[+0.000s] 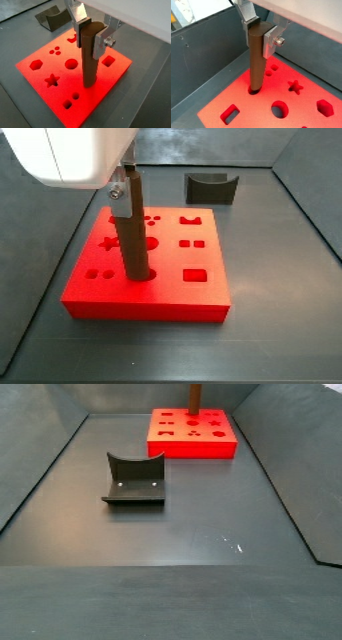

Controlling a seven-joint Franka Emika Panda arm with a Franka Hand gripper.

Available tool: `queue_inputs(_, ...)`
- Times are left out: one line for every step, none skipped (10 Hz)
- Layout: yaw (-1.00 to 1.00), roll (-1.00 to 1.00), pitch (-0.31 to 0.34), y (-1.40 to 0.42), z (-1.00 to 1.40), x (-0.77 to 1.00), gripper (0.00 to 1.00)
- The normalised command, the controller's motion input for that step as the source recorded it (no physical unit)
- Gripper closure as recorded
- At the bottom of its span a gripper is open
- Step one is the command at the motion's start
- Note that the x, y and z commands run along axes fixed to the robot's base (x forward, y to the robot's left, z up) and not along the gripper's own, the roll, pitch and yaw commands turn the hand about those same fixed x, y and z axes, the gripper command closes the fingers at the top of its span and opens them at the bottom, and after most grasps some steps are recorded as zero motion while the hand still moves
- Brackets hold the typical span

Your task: Insert the oval object.

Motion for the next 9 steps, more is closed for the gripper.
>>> queue_inputs(0.00,0.00,0.000,-0.05,-0.07,0.25,1.00)
queue_inputs(0.00,0.00,0.001,0.00,-0.15,0.40,1.00)
queue_inputs(0.00,0.02,0.001,0.00,-0.14,0.25,1.00)
queue_inputs(0.00,0.02,0.000,0.00,-0.13,0.16,1.00)
queue_inputs(0.00,0.01,0.000,0.00,-0.13,0.15,1.00)
queue_inputs(0.00,0.00,0.000,0.00,-0.08,-0.01,1.00)
queue_inputs(0.00,0.00,0.000,0.00,-0.09,-0.25,1.00)
queue_inputs(-0.04,-0.02,-0.019,0.07,-0.04,-0.36,1.00)
queue_inputs(0.00,0.00,-0.020,0.00,-0.03,-0.28,1.00)
